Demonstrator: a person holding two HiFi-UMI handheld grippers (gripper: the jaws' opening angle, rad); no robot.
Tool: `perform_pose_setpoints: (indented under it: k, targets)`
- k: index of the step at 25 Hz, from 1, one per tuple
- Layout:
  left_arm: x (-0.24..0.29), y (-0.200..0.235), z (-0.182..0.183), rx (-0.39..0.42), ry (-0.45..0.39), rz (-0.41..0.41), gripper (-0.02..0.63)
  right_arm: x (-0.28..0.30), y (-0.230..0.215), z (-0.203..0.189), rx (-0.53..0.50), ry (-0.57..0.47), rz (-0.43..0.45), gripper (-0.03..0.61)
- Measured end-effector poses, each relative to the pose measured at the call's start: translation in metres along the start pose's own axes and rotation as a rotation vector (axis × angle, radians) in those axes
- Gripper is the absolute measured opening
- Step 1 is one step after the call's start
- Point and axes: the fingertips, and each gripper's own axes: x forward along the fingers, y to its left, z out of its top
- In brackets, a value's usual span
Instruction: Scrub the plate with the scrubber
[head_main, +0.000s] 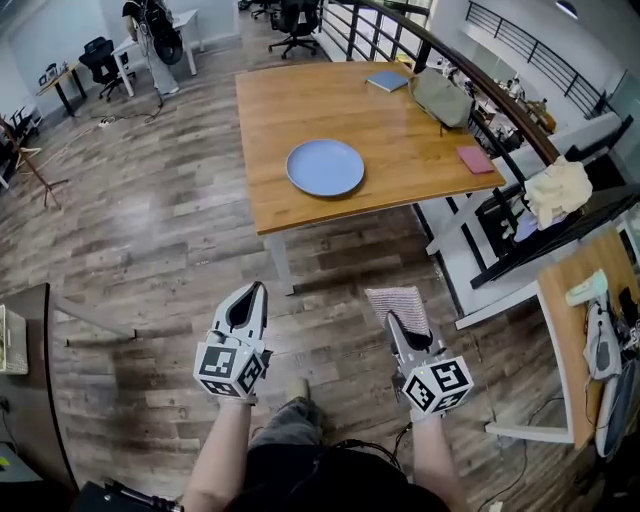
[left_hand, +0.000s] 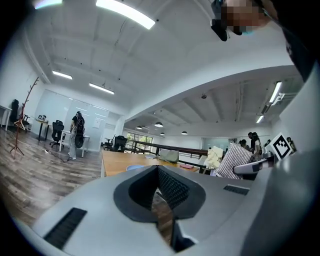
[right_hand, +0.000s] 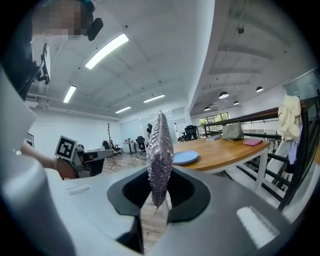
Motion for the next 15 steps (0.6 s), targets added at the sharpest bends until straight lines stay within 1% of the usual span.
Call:
perform_pose_setpoints:
  k: [4, 9, 12, 15]
  targets:
    - [0.027, 0.038, 0.0, -0.001, 0.017, -0.012, -0.003, 0.046, -0.001, -0.001, 0.023, 0.0, -0.013, 0.078]
    - [0.054, 0.078, 0.007, 0.007, 0.008, -0.038, -0.003, 0.094, 0.005, 0.004, 0.031, -0.022, -0.017, 0.078]
    - [0.065, 0.087, 0.007, -0.002, 0.005, -0.053, -0.003, 0.11, 0.01, 0.001, 0.047, -0.005, 0.007, 0.08]
    - [0.075, 0.088, 0.004, 0.002, 0.011, -0.076, -0.003, 0.122, 0.01, 0.001, 0.051, 0.004, 0.026, 0.08]
